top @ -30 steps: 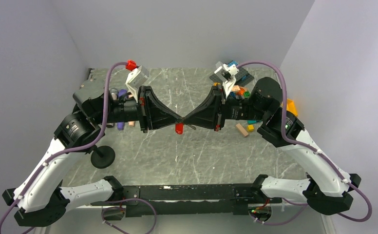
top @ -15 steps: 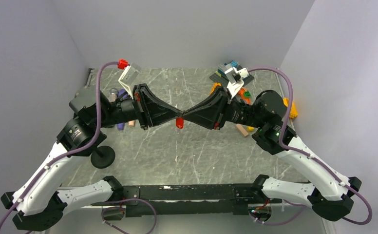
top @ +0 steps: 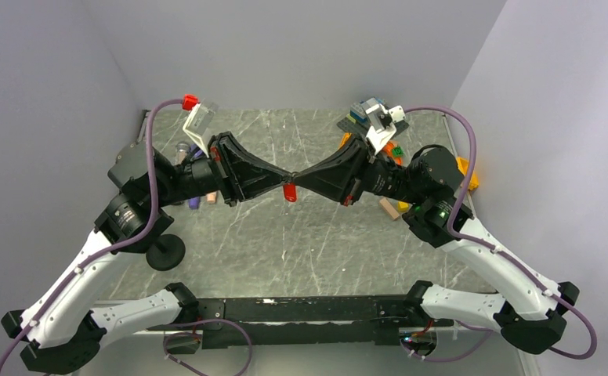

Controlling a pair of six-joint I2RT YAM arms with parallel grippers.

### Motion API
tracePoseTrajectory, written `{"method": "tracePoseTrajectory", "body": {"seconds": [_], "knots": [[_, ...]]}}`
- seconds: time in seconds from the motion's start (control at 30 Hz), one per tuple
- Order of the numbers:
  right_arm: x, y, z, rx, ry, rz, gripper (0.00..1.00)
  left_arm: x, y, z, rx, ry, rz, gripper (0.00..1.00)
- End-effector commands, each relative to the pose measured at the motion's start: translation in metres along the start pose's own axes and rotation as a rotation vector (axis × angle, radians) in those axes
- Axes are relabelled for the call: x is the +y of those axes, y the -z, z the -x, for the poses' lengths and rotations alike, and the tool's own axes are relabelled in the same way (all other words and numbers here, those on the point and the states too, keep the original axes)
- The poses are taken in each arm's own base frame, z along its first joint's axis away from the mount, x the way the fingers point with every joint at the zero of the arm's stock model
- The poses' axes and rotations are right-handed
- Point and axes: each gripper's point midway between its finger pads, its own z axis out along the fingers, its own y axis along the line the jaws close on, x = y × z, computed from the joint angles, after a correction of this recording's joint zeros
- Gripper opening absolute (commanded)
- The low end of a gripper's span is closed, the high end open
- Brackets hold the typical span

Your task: Remove the keys from the keyring

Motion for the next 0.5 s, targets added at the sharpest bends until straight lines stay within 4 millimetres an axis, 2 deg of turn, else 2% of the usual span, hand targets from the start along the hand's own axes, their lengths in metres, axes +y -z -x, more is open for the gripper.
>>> {"method": "tracePoseTrajectory", "body": {"seconds": [0.0,0.03,0.07,0.1,0.13,0.23,0.27,0.37,0.47], "knots": [[0.008,-0.006,0.014,-0.034,0.033,0.026,0.00,-0.015,-0.001,0.007,-0.023,-0.006,-0.070,0.00],[0.007,-0.007,0.014,-0.033,0.033,0.025,0.00,-0.014,-0.001,0.006,-0.018,-0.006,-0.069,0.01],[0.008,-0.007,0.014,-0.030,0.033,0.026,0.00,-0.013,-0.001,0.005,-0.015,-0.005,-0.065,0.07],[0.008,-0.007,0.014,-0.025,0.035,0.023,0.00,-0.012,-0.001,0.005,-0.015,-0.008,-0.055,0.22],[0.008,-0.006,0.013,-0.016,0.036,0.020,0.00,-0.011,0.001,0.006,-0.017,-0.014,-0.042,0.51],[0.006,-0.004,0.012,0.028,0.056,-0.027,0.00,-0.007,0.006,0.009,-0.022,-0.041,0.013,0.96],[0.001,-0.001,0.010,0.058,0.061,-0.067,0.00,-0.008,0.009,0.013,-0.026,-0.065,0.030,0.99],[-0.018,0.011,-0.002,0.167,0.063,-0.212,0.00,-0.004,0.020,0.019,-0.024,-0.126,0.109,1.00],[-0.029,0.021,-0.012,0.236,0.028,-0.309,0.00,0.010,0.030,0.015,0.000,-0.162,0.204,0.99]]}}
